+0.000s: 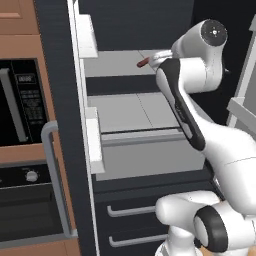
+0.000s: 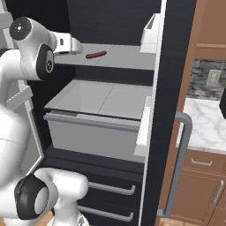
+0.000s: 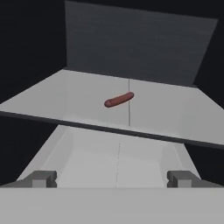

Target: Retrieve the sausage and cheese from the fridge and place them on the cutting board on the counter.

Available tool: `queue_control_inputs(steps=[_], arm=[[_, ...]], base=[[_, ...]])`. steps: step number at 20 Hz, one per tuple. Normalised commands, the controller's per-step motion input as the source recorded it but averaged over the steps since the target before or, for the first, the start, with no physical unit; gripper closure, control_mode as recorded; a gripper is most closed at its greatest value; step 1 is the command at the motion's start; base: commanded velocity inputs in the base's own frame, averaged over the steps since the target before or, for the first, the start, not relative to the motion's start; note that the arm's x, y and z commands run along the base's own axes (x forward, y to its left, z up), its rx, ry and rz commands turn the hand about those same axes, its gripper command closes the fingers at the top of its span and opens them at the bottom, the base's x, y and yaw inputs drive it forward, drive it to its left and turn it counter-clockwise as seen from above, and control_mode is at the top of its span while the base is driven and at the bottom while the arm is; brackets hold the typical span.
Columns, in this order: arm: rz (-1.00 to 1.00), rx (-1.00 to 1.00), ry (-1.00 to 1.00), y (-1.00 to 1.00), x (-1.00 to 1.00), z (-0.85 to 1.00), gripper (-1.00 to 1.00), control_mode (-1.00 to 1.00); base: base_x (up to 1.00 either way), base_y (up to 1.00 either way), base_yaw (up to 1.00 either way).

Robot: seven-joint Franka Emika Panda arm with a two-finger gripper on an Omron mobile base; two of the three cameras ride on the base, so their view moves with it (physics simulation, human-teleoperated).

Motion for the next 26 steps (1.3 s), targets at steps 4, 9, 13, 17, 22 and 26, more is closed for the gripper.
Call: queue_control_inputs(steps=[4,9,13,17,22,26], arm=[[-0.08,0.02,0.01,0.0,0.67,0.01,-1.0,-1.0],[-0.14,0.08,0.01,0.03,0.53,0.0,-1.0,-1.0],[-0.14,0.08,0.06,0.0,0.25,-0.01,-1.0,-1.0],[-0.08,0.09,0.1,0.0,0.11,-0.09,-1.0,-1.0],[-0.02,0.09,0.07,0.0,0.25,-0.09,-1.0,-1.0],[0.0,0.06,0.08,0.0,0.34,-0.35,-1.0,-1.0]], base=[[0.0,0.0,0.0],[0.0,0.0,0.0],[0.0,0.0,0.0],[0.0,0.0,0.0],[0.0,0.0,0.0],[0.0,0.0,0.0]])
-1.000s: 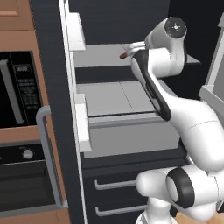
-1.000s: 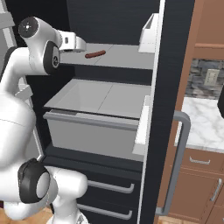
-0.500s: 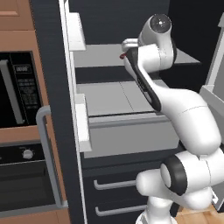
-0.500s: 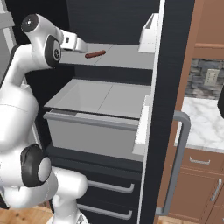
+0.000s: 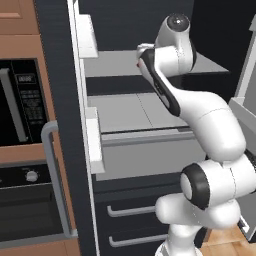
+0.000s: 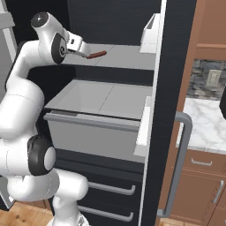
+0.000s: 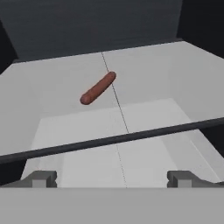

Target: Retrieve the sausage and cheese from the fridge and place them on the cutting board on the counter.

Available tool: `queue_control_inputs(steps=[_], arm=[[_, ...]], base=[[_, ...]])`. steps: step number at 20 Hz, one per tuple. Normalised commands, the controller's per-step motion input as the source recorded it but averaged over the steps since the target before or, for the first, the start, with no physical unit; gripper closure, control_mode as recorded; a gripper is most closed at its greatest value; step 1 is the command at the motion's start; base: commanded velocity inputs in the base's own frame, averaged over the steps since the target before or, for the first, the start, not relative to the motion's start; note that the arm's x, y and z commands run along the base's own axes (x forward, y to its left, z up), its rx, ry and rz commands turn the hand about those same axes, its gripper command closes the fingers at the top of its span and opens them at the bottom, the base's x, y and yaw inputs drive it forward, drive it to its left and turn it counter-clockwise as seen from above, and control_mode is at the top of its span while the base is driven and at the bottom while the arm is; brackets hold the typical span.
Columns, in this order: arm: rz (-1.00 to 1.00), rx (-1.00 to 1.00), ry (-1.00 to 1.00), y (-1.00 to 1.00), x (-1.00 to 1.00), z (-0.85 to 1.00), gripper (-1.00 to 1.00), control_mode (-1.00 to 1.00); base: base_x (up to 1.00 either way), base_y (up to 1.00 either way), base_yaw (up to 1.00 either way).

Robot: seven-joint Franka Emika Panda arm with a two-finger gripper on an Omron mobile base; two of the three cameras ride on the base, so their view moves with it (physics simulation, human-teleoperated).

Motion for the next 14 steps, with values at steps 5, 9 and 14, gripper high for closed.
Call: queue_control_inputs(steps=[5,9,14], arm=[[0.0,0.05,0.05,0.0,0.57,-0.25,-1.0,-1.0],[0.0,0.0,0.0,0.0,0.68,0.0,-1.0,-1.0],[0.0,0.0,0.0,0.0,0.62,0.0,-1.0,-1.0]], base=[[0.0,0.0,0.0],[0.0,0.0,0.0],[0.0,0.0,0.0]])
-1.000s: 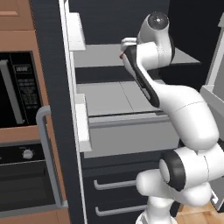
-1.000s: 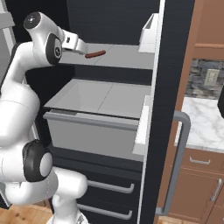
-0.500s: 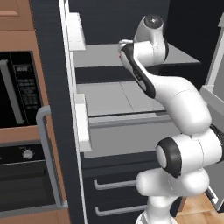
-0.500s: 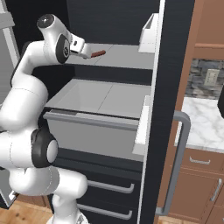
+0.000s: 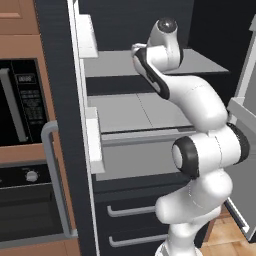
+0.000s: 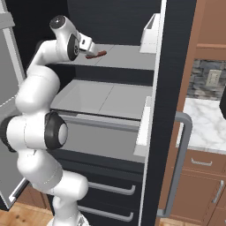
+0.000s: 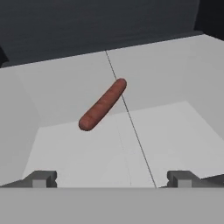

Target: Retrieve the sausage and cheese from the fridge and place them on the cutting board on the counter.

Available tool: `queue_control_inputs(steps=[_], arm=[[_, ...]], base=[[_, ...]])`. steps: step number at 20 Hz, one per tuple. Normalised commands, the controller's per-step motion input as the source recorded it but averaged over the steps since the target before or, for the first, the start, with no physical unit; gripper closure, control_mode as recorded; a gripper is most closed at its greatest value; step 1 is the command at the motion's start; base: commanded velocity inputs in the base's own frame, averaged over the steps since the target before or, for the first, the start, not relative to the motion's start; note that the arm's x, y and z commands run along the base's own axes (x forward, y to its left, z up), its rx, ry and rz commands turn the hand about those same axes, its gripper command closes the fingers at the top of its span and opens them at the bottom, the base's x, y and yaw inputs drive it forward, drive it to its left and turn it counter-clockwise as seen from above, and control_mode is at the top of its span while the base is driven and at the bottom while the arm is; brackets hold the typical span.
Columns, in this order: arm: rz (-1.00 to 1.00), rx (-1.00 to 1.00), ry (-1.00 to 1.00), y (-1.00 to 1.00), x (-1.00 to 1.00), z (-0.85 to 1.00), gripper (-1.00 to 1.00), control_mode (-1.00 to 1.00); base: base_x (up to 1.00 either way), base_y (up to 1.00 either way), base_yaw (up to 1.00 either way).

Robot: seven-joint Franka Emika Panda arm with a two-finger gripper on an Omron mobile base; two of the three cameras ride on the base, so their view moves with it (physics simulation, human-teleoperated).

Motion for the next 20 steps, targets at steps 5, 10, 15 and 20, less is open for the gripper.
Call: queue_control_inputs(steps=[5,10,15,20], arm=[[0.0,0.0,0.01,0.0,0.68,0.0,-1.0,-1.0],[0.0,0.0,0.03,0.0,0.34,-0.09,-1.0,-1.0],[0.0,0.0,0.03,0.0,0.17,-0.17,-1.0,-1.0],[0.0,0.0,0.01,0.0,0.27,-0.1,-1.0,-1.0]], base=[[0.0,0.0,0.0],[0.0,0.0,0.0],[0.0,0.0,0.0],[0.0,0.0,0.0]])
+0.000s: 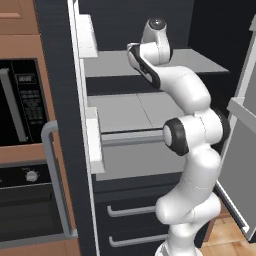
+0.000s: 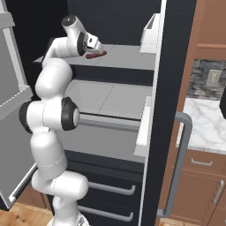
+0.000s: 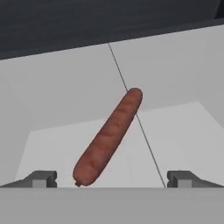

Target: Retrieve the sausage and cheese from the fridge and place them on the cutting board on the counter.

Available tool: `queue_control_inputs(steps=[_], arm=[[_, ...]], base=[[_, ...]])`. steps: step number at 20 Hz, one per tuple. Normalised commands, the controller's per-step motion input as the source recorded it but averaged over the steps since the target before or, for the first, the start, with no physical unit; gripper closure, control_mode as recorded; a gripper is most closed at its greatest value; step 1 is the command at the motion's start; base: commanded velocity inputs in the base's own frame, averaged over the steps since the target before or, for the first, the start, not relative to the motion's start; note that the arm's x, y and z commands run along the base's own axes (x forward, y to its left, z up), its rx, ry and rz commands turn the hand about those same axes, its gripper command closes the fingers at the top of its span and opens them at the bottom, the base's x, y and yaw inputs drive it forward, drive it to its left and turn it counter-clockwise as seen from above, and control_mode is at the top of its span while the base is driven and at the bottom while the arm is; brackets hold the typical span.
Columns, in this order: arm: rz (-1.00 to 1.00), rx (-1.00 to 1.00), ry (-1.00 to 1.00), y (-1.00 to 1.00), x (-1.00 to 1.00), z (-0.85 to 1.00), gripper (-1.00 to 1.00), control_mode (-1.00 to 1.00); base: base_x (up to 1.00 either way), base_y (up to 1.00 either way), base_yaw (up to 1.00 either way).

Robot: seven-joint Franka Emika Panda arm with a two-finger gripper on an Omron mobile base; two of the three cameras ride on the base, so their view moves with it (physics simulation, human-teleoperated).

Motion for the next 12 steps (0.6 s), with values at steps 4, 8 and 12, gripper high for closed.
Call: queue_control_inputs(steps=[4,8,12], arm=[[0.0,0.0,0.0,0.0,0.27,-0.19,-1.0,-1.0],[0.0,0.0,0.0,0.0,0.46,0.0,-1.0,-1.0],[0.0,0.0,0.0,0.0,0.6,0.0,-1.0,-1.0]], base=[[0.0,0.0,0.0],[0.0,0.0,0.0],[0.0,0.0,0.0]])
